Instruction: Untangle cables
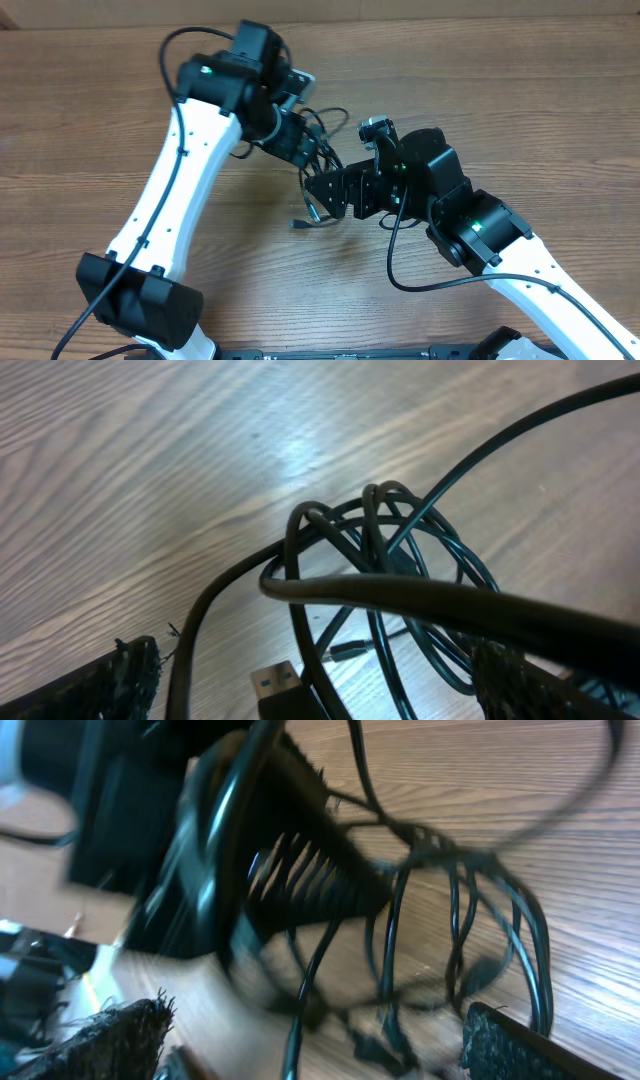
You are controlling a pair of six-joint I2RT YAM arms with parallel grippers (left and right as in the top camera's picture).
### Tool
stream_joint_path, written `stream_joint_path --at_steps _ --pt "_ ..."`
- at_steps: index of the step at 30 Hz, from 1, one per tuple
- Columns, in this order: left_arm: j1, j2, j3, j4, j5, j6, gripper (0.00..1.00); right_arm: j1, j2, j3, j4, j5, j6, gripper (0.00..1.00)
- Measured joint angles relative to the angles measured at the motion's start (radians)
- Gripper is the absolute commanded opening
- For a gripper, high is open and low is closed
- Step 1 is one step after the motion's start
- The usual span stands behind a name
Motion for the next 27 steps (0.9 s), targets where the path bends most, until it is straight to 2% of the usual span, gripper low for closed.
stream_joint_path --at_steps 4,8,15,20,27 --pt "-0.043 0.0 0.0 -0.036 -0.054 0.0 1.0 0.006 0.008 0.0 -0.049 0.078 -0.014 0.95" --pt "-0.05 0.0 0.002 -0.158 -0.122 0.022 0.99 -0.029 0.012 0.0 -0.053 0.209 -0.012 0.95" --pt "-0.05 0.0 0.002 -0.287 -0.116 0.176 1.0 -0.135 0.012 0.0 -0.053 0.312 -0.004 0.97" --pt "-0.056 0.0 0.002 -0.248 -0.081 0.249 0.99 -0.172 0.012 0.0 -0.084 0.321 0.024 0.98" --pt "-0.056 0.0 0.002 -0.133 -0.075 0.267 0.99 -0.172 0.013 0.0 -0.17 0.269 0.034 1.0"
